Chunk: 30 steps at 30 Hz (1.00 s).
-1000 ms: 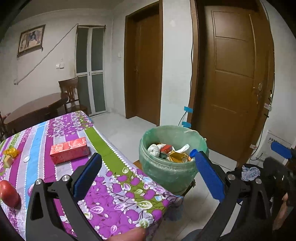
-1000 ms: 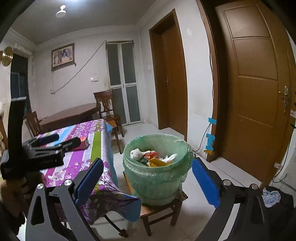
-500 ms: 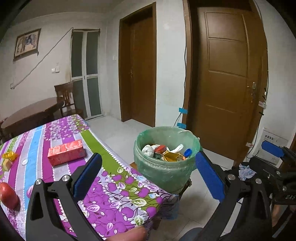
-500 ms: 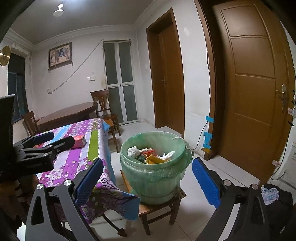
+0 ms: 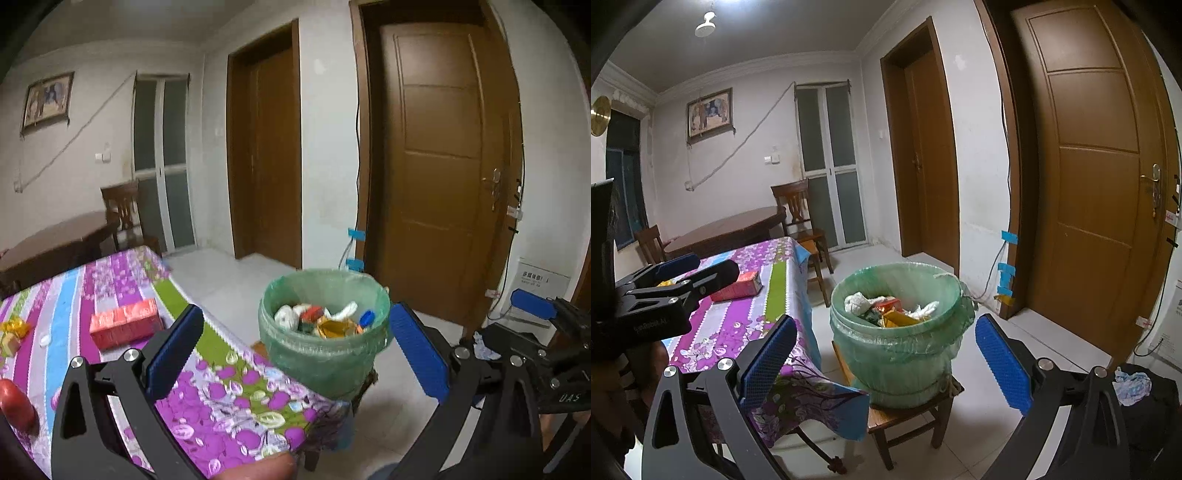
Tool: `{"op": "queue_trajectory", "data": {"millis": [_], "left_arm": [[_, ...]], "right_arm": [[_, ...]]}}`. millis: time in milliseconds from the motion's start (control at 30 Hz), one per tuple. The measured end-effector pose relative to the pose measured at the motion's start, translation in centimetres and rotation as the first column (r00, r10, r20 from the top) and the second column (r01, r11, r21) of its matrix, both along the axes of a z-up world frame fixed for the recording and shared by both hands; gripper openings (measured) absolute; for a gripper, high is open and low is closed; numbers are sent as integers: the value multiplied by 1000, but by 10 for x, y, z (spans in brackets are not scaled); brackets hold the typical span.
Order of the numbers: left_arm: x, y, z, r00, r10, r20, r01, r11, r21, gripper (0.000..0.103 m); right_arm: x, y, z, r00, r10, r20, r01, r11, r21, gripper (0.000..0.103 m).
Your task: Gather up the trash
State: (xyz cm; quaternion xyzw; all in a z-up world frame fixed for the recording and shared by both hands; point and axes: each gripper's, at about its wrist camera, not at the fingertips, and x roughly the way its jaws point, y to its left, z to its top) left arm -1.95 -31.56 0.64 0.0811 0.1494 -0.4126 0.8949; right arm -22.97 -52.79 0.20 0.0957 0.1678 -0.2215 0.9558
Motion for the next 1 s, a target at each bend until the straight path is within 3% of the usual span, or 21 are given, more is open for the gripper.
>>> {"op": "queue_trajectory", "data": {"millis": [300, 1000], "left_arm": [[-9, -4, -2, 998, -25, 51, 26, 1000, -16, 98], [-10, -8, -6, 998, -39, 52, 39, 999, -5, 98]], "right_arm": [[-1, -1, -8, 1000, -7, 29, 7, 1000, 4, 97], [1, 4, -16, 999, 2, 42, -1, 1000, -6, 98]]}}
